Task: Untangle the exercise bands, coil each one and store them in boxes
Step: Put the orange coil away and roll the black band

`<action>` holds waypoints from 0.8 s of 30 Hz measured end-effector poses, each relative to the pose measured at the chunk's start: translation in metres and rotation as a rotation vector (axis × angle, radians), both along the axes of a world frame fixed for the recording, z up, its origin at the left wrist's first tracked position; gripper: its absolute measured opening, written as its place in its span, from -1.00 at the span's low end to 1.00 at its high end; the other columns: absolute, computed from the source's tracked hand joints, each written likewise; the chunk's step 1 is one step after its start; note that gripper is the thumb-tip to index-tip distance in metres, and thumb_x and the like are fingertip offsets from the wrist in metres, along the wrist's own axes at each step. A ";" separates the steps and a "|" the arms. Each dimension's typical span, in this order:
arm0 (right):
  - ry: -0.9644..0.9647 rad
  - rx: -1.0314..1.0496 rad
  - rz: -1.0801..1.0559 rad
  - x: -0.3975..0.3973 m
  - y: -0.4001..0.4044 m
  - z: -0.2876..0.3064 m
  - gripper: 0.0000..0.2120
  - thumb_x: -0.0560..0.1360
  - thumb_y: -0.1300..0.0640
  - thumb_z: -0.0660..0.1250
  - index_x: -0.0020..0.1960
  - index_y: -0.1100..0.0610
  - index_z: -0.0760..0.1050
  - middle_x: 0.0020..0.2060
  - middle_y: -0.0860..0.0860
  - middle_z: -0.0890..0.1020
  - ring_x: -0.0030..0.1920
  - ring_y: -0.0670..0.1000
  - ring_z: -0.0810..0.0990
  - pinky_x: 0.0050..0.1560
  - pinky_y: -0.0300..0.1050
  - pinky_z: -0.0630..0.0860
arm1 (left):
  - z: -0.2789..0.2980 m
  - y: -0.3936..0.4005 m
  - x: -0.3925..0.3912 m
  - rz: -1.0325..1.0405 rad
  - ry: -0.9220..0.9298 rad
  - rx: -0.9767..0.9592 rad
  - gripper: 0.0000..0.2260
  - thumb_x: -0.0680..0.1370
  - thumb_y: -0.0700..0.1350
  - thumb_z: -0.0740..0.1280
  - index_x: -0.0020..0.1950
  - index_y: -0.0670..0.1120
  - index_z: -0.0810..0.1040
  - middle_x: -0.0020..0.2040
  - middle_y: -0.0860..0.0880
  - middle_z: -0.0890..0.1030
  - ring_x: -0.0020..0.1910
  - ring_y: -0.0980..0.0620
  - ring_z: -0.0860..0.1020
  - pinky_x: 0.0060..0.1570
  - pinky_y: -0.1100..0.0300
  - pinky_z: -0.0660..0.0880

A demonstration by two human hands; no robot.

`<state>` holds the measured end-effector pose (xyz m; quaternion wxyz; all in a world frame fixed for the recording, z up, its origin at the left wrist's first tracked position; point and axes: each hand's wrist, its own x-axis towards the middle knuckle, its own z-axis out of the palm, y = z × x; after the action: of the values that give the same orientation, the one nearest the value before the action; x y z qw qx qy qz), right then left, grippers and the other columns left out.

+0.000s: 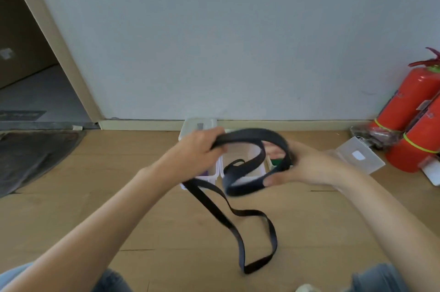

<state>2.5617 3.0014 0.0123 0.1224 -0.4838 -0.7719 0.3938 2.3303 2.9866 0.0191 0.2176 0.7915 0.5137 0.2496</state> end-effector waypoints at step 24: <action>0.556 0.004 -0.101 0.001 -0.006 0.026 -0.90 0.45 0.05 0.35 -0.18 0.07 0.50 -0.42 -0.08 0.49 -0.32 -0.07 0.47 -0.01 -0.06 0.45 | -0.052 -0.001 -0.003 0.167 -0.362 -0.170 -0.70 0.55 -0.36 0.14 -0.22 0.02 0.42 -0.49 0.10 0.47 -0.45 0.18 0.46 -0.27 0.18 0.44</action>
<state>2.5629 2.9954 0.0380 0.3498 -0.3947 -0.6845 0.5033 2.3269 2.9859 -0.0326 0.3505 0.6673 0.5493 0.3606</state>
